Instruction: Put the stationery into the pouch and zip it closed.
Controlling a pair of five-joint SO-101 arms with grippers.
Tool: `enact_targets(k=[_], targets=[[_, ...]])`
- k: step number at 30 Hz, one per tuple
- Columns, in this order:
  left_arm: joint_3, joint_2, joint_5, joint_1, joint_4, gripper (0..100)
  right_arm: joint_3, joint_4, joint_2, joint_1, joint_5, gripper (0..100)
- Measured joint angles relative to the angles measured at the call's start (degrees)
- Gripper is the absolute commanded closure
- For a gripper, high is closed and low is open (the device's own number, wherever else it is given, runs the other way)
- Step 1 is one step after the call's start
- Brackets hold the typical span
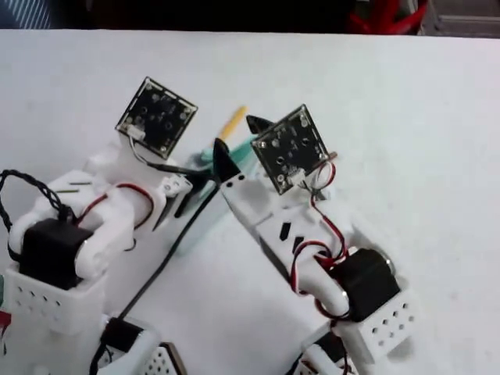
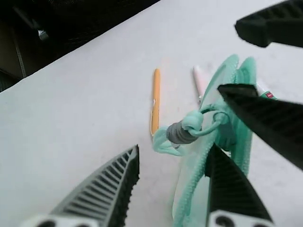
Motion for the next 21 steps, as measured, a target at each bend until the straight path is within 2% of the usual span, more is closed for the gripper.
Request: enact_targets(k=[9,18,21], targets=[[1.0,-1.3,0.0,0.0,-0.9,76,0.0,2.6,0.5,-4.0,-1.9,82.7],[1.1,-1.4,0.0,-0.3,-0.9,76,-0.5,2.6,6.2,-3.9,-2.0,98.5],[1.1,-1.4,0.0,-0.3,-0.9,76,-1.1,2.6,7.1,-3.3,-1.9,98.1]])
